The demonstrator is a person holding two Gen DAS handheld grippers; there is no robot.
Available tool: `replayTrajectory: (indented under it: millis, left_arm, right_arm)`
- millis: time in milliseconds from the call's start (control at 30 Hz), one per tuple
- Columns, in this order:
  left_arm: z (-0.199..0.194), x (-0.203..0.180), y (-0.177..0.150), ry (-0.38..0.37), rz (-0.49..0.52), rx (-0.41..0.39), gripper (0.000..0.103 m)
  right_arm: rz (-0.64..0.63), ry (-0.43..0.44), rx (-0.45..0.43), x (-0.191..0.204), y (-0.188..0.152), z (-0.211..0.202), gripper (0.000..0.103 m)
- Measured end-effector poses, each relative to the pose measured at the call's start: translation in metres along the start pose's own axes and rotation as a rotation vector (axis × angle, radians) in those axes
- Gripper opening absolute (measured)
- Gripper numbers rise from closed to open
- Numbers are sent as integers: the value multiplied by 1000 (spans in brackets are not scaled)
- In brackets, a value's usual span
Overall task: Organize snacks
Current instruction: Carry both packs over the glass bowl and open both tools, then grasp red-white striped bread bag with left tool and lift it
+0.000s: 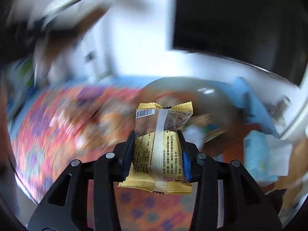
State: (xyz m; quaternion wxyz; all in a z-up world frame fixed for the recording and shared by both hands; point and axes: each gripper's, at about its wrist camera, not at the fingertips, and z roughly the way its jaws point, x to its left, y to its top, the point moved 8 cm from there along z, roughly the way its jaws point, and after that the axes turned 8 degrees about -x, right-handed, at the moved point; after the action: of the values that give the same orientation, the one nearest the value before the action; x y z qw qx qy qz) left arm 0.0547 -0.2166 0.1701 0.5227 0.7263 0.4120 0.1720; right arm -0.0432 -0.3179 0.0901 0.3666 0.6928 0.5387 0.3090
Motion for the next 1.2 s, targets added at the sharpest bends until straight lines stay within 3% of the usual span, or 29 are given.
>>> replayTrajectory:
  millis: [133, 200, 233, 300, 333, 400, 467, 600, 667, 800, 867, 933, 1033, 1200]
  left_arm:
    - [66, -18, -12, -47, -21, 50, 71]
    - [96, -23, -21, -29, -11, 79, 71]
    - [111, -25, -24, -29, -15, 89, 71]
    - [131, -32, -27, -55, -16, 88, 75]
    - [138, -31, -28, -54, -20, 92, 82]
    - [144, -27, -30, -44, -36, 110, 83]
    - [137, -23, -29, -81, -42, 115, 83]
    - [92, -6, -18, -66, -25, 47, 84]
    - [65, 0, -9, -56, -17, 4, 85]
    - [4, 14, 7, -4, 12, -71, 86]
    - [-27, 32, 4, 45, 2, -97, 89]
    - [-53, 57, -11, 93, -25, -114, 93]
    - [-79, 101, -54, 239, -47, -119, 93]
    - [-80, 170, -132, 401, -86, -92, 93]
  right_arm:
    - [266, -7, -40, -71, 33, 32, 43]
    - [350, 4, -44, -90, 41, 48, 43]
    - [397, 21, -43, -97, 44, 61, 46]
    - [447, 46, -55, -106, 50, 76, 62]
    - [466, 27, -59, -113, 50, 83, 67]
    - [459, 14, -45, -114, 49, 90, 67]
    - [458, 43, -35, -109, 42, 86, 67]
    - [429, 59, -45, -95, 35, 67, 68]
    - [377, 86, -56, -72, 38, 57, 77]
    - [218, 150, -78, -10, 53, 39, 81]
    - [165, 216, -104, 28, 54, 29, 90]
    - [127, 258, -125, 59, 43, 12, 93]
    - [68, 301, -146, 98, 15, 7, 94]
    - [9, 297, -105, 145, -51, 43, 100]
